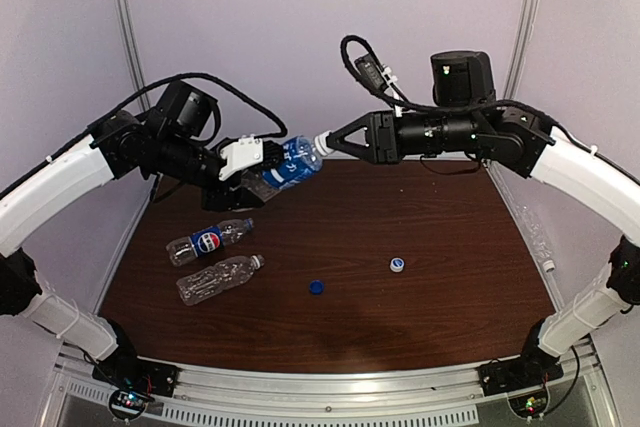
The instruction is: Unscrew the bottle caps
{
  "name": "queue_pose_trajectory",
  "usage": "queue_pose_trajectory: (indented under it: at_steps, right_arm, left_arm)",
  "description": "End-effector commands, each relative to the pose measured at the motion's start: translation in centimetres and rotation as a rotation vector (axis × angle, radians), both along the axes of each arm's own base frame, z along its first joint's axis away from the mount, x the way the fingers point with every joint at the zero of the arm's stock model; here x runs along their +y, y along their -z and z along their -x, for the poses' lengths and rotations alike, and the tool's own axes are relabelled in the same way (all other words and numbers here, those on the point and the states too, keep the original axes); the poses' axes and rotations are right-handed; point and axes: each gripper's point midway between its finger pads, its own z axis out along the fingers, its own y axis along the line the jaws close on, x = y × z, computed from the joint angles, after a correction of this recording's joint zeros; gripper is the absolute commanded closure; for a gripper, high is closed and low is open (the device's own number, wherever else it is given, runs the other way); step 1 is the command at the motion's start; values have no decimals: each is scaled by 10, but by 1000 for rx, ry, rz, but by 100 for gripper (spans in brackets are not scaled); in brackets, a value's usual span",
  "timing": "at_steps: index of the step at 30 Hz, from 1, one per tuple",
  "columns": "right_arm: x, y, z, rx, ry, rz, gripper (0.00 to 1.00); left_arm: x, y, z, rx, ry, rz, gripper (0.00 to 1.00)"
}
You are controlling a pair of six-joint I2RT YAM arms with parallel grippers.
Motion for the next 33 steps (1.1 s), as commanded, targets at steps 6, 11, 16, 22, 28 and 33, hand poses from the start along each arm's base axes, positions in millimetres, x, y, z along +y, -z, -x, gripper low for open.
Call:
queue_pose_trajectory:
  at_steps: [6, 11, 16, 22, 28, 33]
  right_arm:
    - [3, 20, 49, -682, -382, 304, 100]
    - [-1, 34, 52, -998, -464, 468, 100]
    - [4, 28, 56, -1160, -449, 508, 100]
    - [6, 5, 49, -1130, -285, 414, 2]
    - [-14, -28, 46, -973, -57, 239, 0]
    - [-23, -40, 47, -711, 42, 79, 0]
  left_arm:
    - [-12, -3, 13, 59, 72, 48, 59]
    - [-14, -3, 15, 71, 83, 53, 59]
    - [-14, -2, 16, 73, 86, 52, 59]
    - [-13, -5, 17, 69, 82, 59, 59]
    - [-10, -3, 18, 68, 81, 54, 59]
    - [-10, -3, 18, 67, 78, 53, 59]
